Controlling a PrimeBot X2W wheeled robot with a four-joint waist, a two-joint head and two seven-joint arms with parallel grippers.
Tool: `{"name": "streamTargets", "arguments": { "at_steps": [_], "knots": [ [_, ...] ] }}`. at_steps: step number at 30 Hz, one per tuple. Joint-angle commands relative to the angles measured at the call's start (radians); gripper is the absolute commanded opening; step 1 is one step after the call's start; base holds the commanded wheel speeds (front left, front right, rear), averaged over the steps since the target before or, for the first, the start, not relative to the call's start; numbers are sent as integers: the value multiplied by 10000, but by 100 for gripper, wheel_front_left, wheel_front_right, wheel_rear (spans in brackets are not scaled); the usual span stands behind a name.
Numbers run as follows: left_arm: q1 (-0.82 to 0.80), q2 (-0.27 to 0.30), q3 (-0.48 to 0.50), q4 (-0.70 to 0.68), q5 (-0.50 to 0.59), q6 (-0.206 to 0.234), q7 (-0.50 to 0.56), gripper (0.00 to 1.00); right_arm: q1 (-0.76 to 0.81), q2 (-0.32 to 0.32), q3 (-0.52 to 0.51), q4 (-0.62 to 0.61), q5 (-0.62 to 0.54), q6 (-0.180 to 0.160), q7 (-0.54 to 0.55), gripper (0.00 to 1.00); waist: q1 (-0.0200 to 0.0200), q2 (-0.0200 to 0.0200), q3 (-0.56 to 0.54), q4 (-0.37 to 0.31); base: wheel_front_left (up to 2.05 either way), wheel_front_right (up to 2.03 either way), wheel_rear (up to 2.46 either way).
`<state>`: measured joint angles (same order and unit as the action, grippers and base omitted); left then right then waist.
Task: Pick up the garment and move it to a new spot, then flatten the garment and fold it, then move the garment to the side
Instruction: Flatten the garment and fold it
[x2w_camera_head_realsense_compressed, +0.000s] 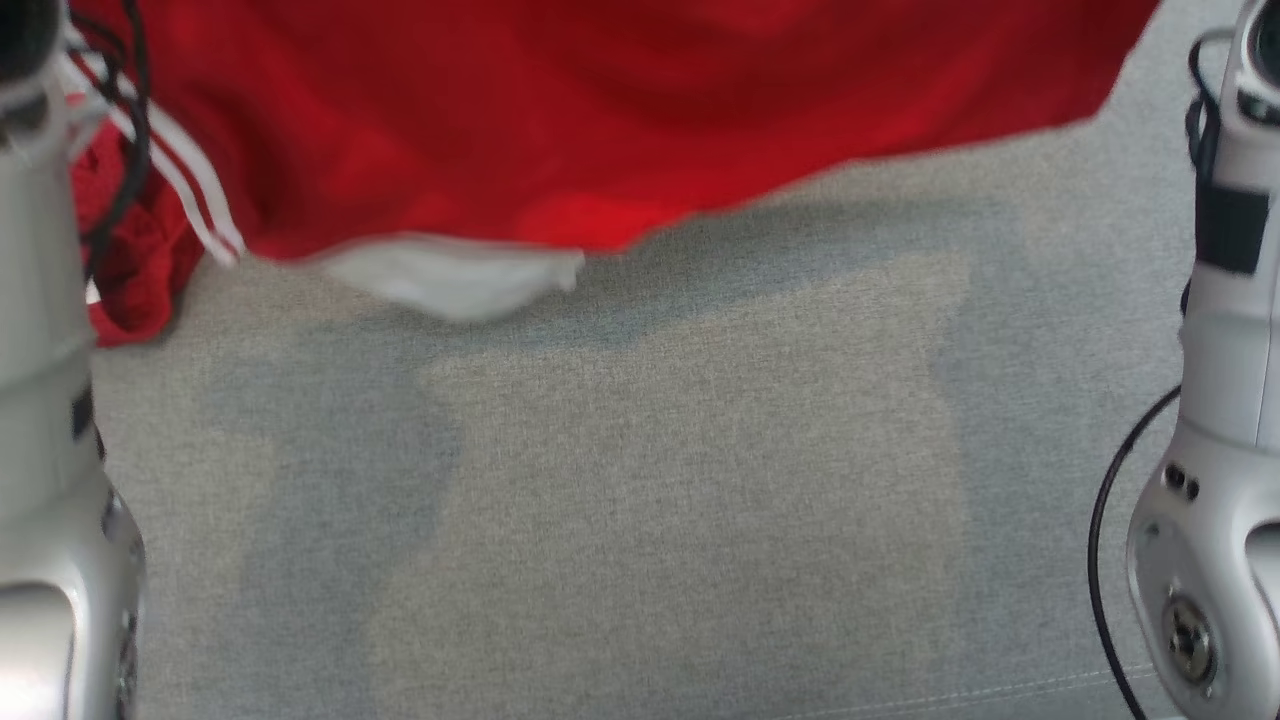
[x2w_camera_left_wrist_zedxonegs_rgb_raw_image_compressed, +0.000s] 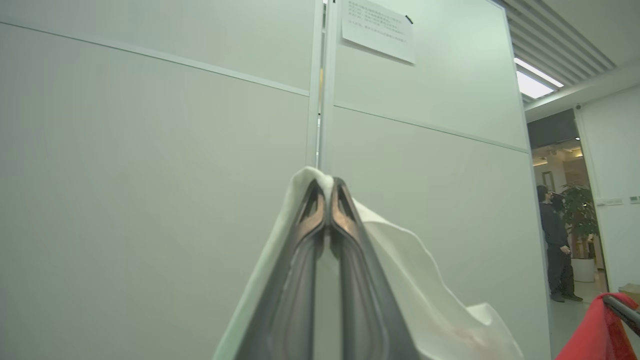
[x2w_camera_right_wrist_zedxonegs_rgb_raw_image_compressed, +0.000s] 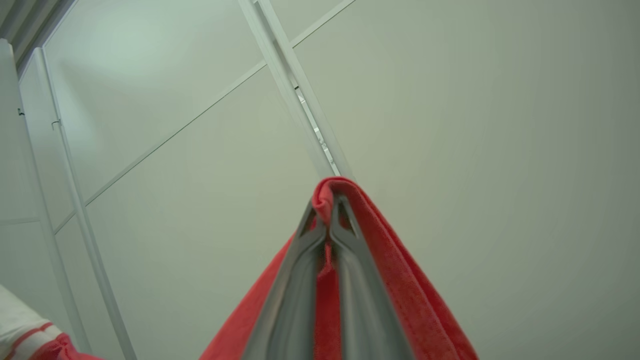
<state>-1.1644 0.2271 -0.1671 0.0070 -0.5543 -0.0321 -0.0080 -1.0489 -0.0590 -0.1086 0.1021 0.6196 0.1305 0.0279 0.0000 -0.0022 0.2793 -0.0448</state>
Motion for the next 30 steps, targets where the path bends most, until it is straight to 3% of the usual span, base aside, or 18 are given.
{"name": "streamTargets", "arguments": {
  "at_steps": [1,7,11,16,21,30],
  "knots": [
    [-847,-24,15,740,240,-68,-281,0,-852,-97,147,896,-419,3,-429,0,0,22,1322,80,0,0,0],
    [-3173,-297,-30,3107,702,-298,-1760,0,-3516,-359,673,4063,-1512,3,-2135,0,0,22,2050,432,0,0,0],
    [-3036,-576,-34,3761,458,-468,-2133,0,-3781,-397,999,5122,-1335,3,-2515,0,0,22,2636,651,0,0,0],
    [-1625,-799,128,4130,-4,-774,-2516,0,-2990,-679,1800,6237,-756,4,-2826,0,0,22,3262,846,0,0,0],
    [253,-867,442,3290,-365,-930,-2574,0,-1966,-938,2352,6491,65,2,-2939,0,0,22,3466,842,0,0,0],
    [3644,-742,850,598,-764,-987,-2573,0,146,-1526,2632,4854,1168,2,-2932,0,0,22,3106,805,0,0,0]
  ]
}}
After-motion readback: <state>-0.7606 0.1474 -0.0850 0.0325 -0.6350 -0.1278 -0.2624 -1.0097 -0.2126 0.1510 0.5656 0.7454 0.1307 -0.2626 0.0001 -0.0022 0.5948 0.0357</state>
